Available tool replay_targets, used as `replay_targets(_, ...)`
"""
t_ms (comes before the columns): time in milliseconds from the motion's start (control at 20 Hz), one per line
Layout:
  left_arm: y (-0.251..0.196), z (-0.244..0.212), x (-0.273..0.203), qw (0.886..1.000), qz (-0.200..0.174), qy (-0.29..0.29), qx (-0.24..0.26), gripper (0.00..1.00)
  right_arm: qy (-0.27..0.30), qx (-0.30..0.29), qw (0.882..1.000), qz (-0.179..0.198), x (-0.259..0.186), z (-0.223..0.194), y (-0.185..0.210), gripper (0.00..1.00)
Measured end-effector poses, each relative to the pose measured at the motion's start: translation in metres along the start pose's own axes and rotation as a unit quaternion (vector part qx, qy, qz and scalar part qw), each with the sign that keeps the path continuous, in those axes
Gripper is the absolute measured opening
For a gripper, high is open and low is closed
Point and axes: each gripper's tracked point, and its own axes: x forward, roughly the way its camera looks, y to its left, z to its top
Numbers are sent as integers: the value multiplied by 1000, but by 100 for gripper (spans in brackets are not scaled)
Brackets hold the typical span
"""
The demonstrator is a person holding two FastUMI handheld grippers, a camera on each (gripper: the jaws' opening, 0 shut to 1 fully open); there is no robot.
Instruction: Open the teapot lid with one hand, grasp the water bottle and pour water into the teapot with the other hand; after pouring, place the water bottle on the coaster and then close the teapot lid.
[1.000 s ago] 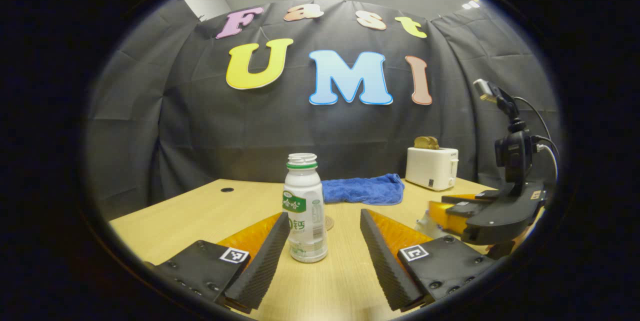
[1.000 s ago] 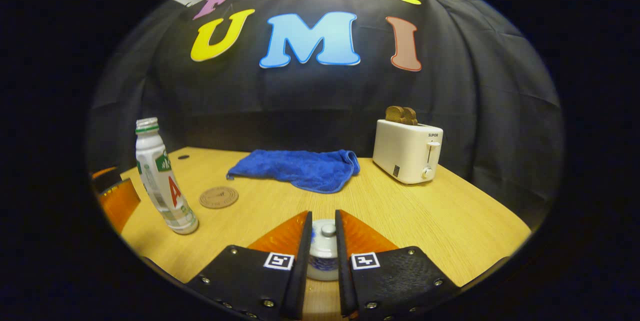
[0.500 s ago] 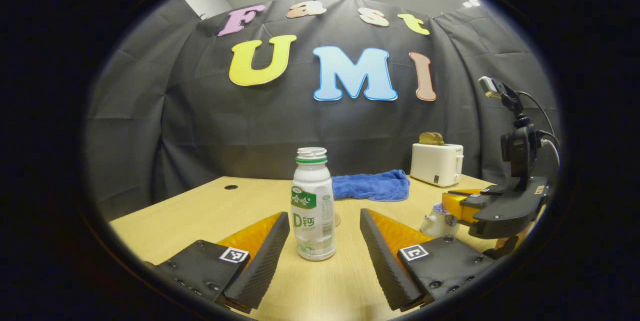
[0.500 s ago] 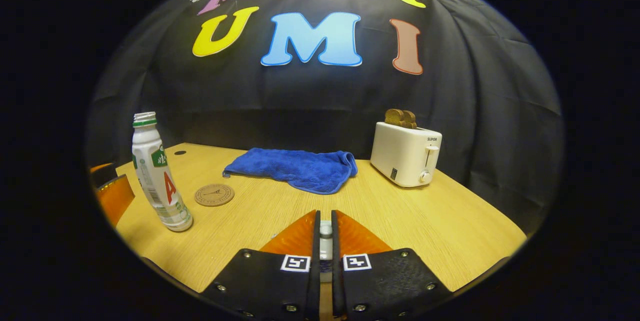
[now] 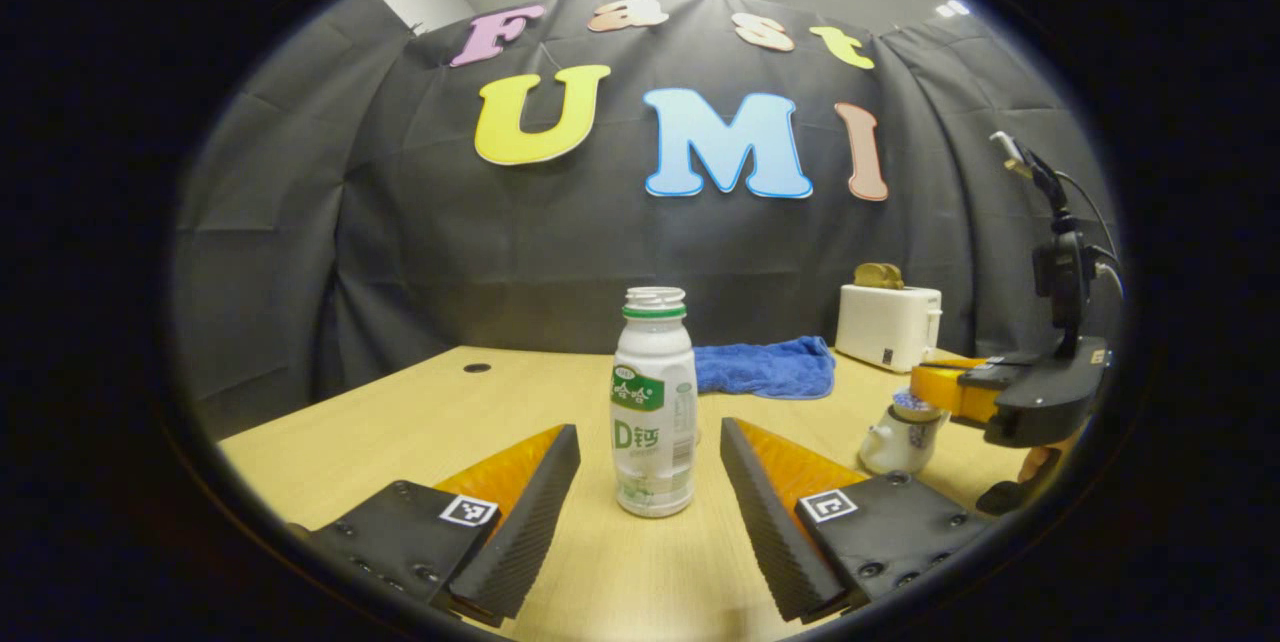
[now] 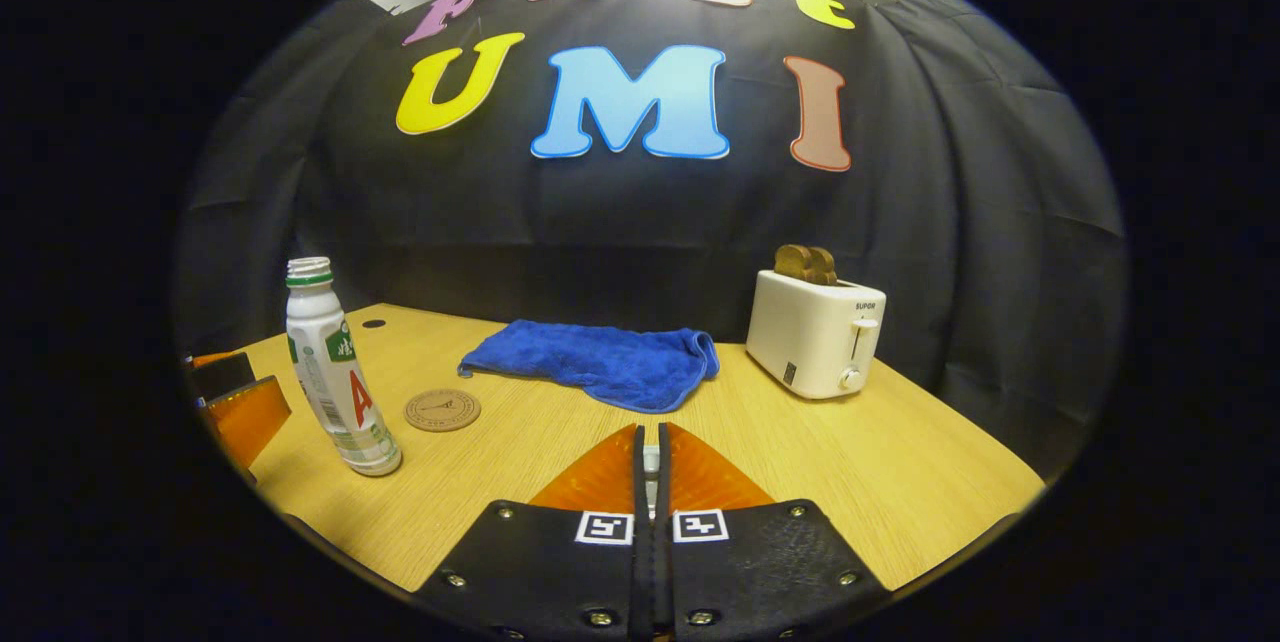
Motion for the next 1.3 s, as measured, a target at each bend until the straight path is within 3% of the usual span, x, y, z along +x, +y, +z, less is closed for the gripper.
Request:
replay_targets(350, 5, -10, 4, 1000, 4, 13, 2, 100, -66, 4, 996, -52, 4, 41, -55, 0)
replay_targets(750, 1, -14, 31, 1000, 10, 15, 26, 100, -82, 25, 992, -93, 16, 38, -106, 0)
replay_targets(800, 3, -15, 35, 999, 14, 16, 30, 100, -83, 25, 992, -95, 18, 37, -109, 0)
replay_targets(850, 4, -18, 39, 999, 19, 18, 31, 94, -84, 26, 991, -97, 19, 36, -112, 0)
replay_targets(1100, -7, -24, 54, 1000, -3, 25, 6, 94, -75, 40, 992, -94, 22, 21, -119, 0)
replay_targets(1300, -7, -29, 65, 999, 1, 32, 24, 94, -71, 47, 992, -92, 21, 17, -121, 0)
